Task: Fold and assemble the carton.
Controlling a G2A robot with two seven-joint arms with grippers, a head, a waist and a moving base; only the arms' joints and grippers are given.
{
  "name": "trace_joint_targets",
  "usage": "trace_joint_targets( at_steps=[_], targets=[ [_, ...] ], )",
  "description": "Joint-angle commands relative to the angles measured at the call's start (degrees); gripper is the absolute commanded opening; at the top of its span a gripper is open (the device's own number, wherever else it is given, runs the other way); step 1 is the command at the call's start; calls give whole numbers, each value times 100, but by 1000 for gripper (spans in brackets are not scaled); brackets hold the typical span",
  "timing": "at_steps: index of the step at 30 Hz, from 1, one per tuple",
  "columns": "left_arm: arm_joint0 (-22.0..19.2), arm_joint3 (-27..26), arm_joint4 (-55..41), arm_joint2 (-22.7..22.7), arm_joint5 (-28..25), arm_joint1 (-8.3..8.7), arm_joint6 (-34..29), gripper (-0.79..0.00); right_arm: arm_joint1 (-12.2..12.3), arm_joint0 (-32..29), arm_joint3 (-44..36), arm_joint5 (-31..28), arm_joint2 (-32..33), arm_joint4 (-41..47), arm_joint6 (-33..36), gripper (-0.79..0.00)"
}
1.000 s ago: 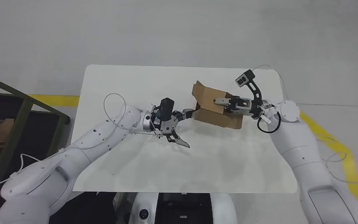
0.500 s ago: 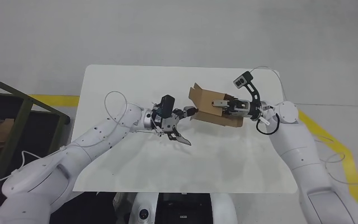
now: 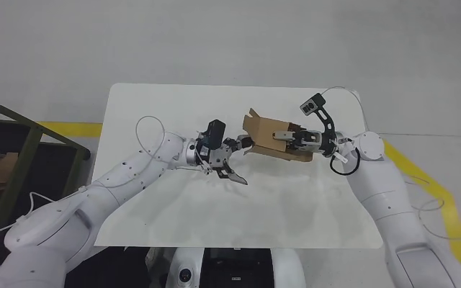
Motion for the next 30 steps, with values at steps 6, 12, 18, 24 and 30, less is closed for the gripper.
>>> trace_joint_targets(
  at_steps=[6, 12, 18, 24, 30],
  targets=[
    [-5, -1, -141, 18, 0, -10, 0, 0, -4, -4, 0, 3, 1, 0, 3, -785],
    [14, -5, -397, 40, 0, -8, 0, 0, -7, -8, 32, 3, 17, 30, 3, -785],
    [18, -67, -665, 93, 0, 24, 0, 0, -11, -6, 53, 4, 24, 46, 4, -785],
    [19, -90, -870, 50, 0, 59, 0, 0, -14, -1, 79, 14, 27, 50, 14, -785],
    [29, -98, -975, 48, 0, 69, 0, 0, -11, -10, 83, 23, 44, 40, 23, -785]
  ],
)
